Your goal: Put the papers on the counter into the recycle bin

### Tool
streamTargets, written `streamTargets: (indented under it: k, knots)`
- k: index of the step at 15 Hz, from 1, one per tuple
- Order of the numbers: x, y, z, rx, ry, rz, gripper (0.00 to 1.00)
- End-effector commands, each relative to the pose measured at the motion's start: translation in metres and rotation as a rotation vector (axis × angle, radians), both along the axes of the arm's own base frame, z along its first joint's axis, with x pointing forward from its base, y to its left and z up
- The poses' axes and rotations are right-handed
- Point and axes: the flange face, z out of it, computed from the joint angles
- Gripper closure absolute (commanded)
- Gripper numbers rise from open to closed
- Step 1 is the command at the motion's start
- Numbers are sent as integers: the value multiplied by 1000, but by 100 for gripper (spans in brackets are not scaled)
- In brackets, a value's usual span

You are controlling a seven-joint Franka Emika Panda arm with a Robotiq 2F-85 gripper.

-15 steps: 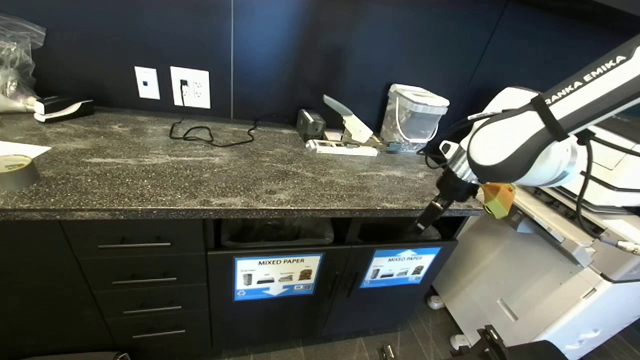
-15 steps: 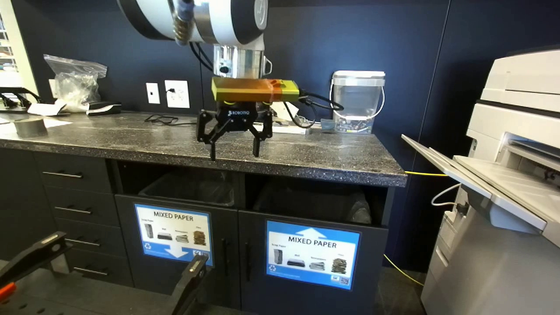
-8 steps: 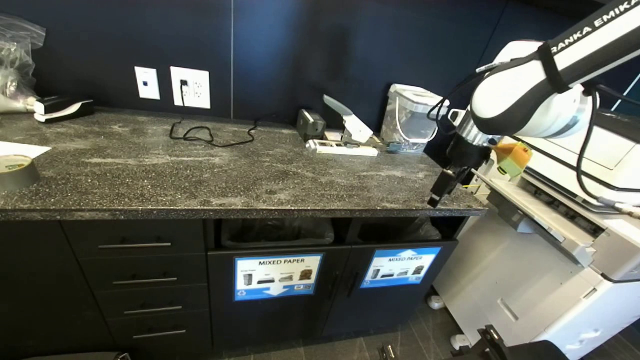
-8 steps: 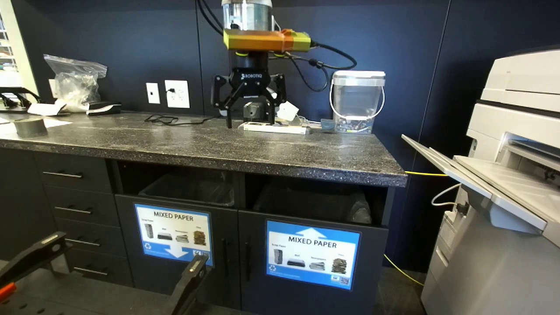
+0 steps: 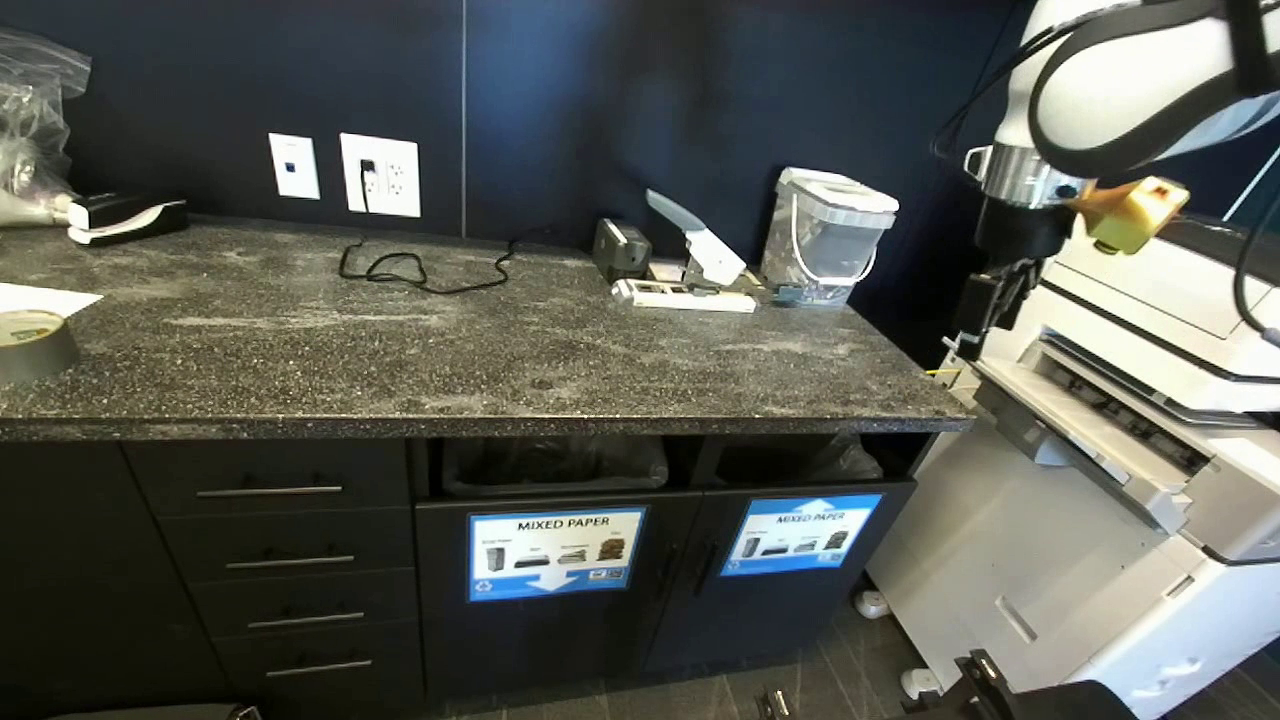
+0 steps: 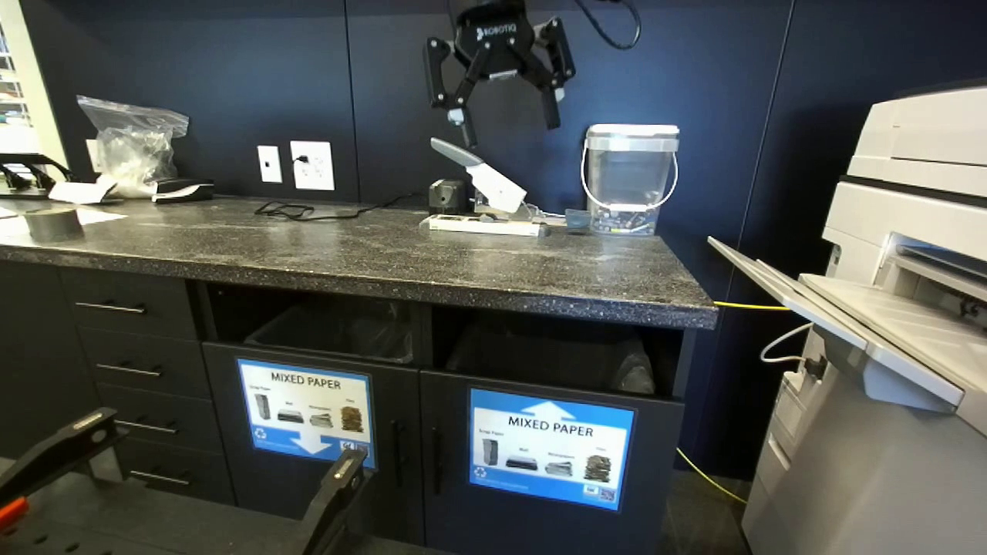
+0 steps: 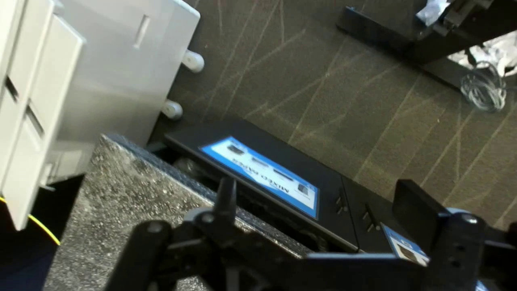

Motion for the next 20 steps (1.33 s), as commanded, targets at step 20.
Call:
streamTargets:
  k: [20]
  knots:
    - [-200, 126, 107, 202, 26, -345, 0]
